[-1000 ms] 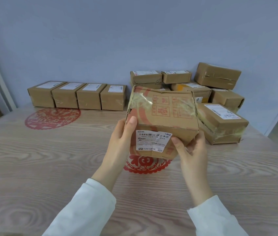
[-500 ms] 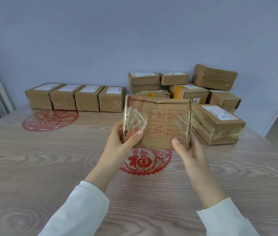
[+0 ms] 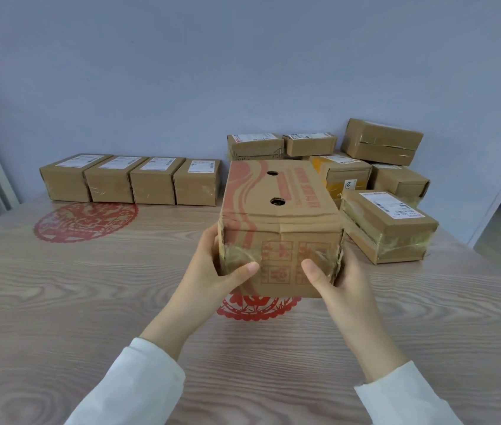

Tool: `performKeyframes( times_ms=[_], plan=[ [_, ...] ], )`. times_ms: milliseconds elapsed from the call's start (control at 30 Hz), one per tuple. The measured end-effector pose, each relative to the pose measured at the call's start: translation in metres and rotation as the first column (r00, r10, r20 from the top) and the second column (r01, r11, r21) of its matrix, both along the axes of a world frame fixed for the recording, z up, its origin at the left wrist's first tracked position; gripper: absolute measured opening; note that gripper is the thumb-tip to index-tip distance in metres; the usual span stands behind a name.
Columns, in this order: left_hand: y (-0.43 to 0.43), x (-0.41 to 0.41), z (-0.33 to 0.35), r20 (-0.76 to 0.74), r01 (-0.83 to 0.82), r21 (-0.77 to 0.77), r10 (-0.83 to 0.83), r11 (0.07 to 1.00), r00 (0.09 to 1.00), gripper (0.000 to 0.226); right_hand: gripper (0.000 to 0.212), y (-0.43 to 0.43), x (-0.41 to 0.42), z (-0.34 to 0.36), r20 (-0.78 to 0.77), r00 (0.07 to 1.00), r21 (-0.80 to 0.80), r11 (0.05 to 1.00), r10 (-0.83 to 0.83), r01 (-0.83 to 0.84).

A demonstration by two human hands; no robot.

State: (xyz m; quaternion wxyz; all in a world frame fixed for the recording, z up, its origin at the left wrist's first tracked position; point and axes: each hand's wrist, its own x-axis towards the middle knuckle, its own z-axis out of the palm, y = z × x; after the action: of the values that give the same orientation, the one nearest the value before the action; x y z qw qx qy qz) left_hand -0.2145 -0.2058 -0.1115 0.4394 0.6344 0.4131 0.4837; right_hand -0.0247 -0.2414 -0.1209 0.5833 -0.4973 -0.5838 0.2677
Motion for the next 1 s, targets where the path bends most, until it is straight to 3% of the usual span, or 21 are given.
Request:
performKeyframes(
  times_ms=[233, 433, 700, 800, 1000],
  plan=[
    [0.002, 0.005, 0.001, 0.037, -0.067, 0.000, 0.067, 0.998, 0.997, 0.061, 0.033, 0.001, -0.002, -0.001, 0.009, 1.000, 0.032, 0.999, -0.025, 0.024],
    [0.000, 0.003, -0.002, -0.025, -0.014, 0.031, 0.015, 0.999, 1.000, 0.077, 0.061, 0.006, -0.002, -0.012, -0.048, 0.999, 0.020, 1.000, -0.001, 0.002],
    [-0.003, 0.007, 0.004, 0.108, -0.008, -0.096, 0.018, 0.995, 0.994, 0.050, 0.073, 0.003, -0.004, -0.010, 0.007, 1.000, 0.040, 0.999, -0.020, 0.020],
    [-0.001, 0.006, 0.003, 0.100, 0.017, -0.106, -0.007, 0.994, 0.995, 0.063, 0.086, -0.001, -0.004, -0.011, -0.059, 0.997, -0.016, 0.999, 0.041, -0.042],
    [0.001, 0.003, 0.001, 0.053, 0.024, -0.089, -0.019, 0.996, 0.998, 0.089, 0.053, -0.003, -0.004, -0.012, -0.189, 0.982, -0.073, 0.997, -0.012, -0.002]
  ],
)
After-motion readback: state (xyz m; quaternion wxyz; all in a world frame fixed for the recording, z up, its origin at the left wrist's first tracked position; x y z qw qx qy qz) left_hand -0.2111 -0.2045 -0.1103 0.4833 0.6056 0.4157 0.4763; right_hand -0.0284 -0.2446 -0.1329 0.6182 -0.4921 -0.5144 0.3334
